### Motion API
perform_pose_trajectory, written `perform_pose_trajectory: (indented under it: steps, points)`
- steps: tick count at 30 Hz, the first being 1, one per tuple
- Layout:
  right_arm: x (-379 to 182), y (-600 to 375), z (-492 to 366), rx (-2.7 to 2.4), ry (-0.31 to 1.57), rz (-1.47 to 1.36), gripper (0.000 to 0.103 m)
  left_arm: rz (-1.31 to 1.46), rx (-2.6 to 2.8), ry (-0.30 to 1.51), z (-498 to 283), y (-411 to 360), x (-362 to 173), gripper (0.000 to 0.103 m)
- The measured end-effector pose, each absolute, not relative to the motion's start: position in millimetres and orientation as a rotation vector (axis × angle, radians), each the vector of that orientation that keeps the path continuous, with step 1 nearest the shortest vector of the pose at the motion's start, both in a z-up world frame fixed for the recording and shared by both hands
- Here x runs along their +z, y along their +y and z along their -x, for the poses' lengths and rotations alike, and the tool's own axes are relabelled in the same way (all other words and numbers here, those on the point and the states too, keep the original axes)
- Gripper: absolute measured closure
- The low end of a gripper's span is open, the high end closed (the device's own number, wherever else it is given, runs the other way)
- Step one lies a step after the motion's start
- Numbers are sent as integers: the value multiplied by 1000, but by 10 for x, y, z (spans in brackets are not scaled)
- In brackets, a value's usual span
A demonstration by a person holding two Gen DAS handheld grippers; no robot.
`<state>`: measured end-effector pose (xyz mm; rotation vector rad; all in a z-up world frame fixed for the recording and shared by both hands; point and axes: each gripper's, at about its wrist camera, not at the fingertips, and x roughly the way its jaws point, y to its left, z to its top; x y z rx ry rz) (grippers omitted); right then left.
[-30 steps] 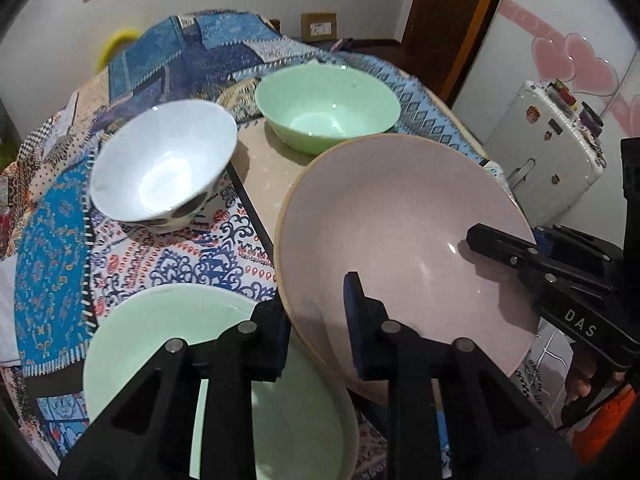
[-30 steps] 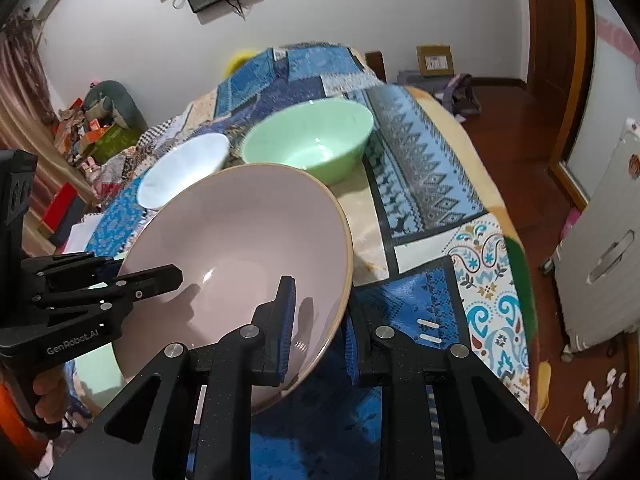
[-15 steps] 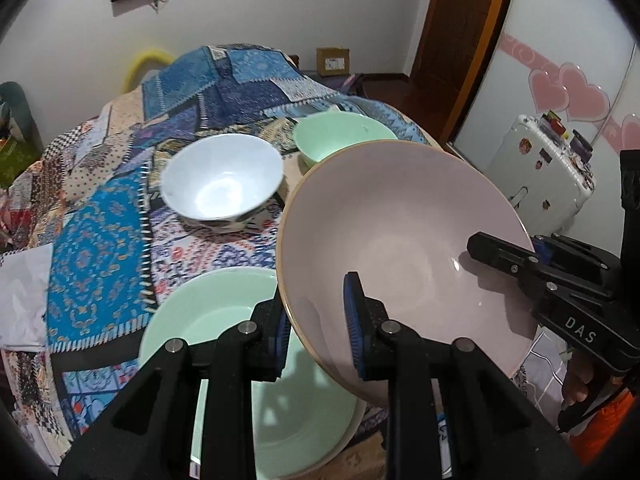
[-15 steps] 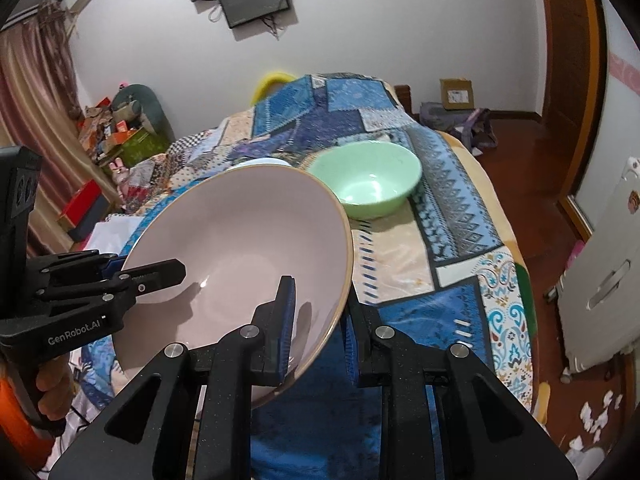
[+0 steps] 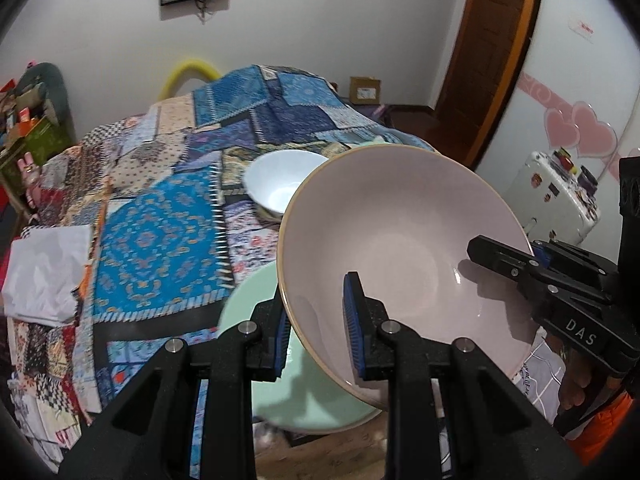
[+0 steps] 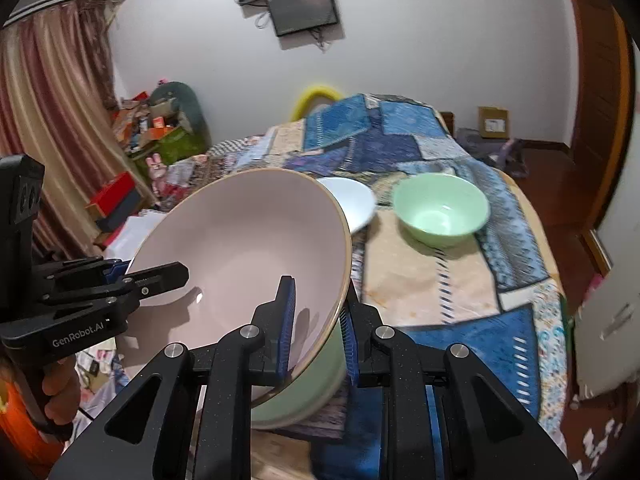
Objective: Organize plates and bowls
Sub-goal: 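Lift the pink bowl with both tools and carry it toward the mint plate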
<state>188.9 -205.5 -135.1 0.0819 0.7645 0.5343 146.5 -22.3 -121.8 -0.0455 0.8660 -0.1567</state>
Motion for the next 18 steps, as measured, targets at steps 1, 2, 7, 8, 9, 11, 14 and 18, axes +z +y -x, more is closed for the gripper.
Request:
perform_pose_trajectory:
  steps: [1, 2, 7, 8, 9, 11, 14, 18]
  points:
    - [-1332, -1977, -1886, 550, 759, -79, 83, 50, -144, 860, -1429, -161, -1193, 78]
    - [-1325, -1940, -1874, 558, 756, -78, 83, 52, -134, 856, -1401, -113, -1175, 78]
    - [-1277, -1628, -1833, 622, 744, -57, 83, 72, -67, 833, -1216, 214, -1067, 78]
    - [-1266, -1582, -1815, 631, 742, -54, 83, 74, -59, 830, -1185, 266, -1053, 78]
    - [-1256, -1504, -1804, 647, 740, -48, 83, 74, -49, 827, -1151, 321, -1036, 78]
    - [-1242, -1420, -1773, 665, 737, -45, 83, 72, -27, 819, -1074, 439, -1002, 78]
    - [-1229, -1254, -1722, 698, 733, -34, 83, 67, 8, 812, -952, 597, -963, 78]
    - [-1243, -1030, -1681, 743, 737, -17, 83, 72, 52, 809, -804, 827, -949, 78]
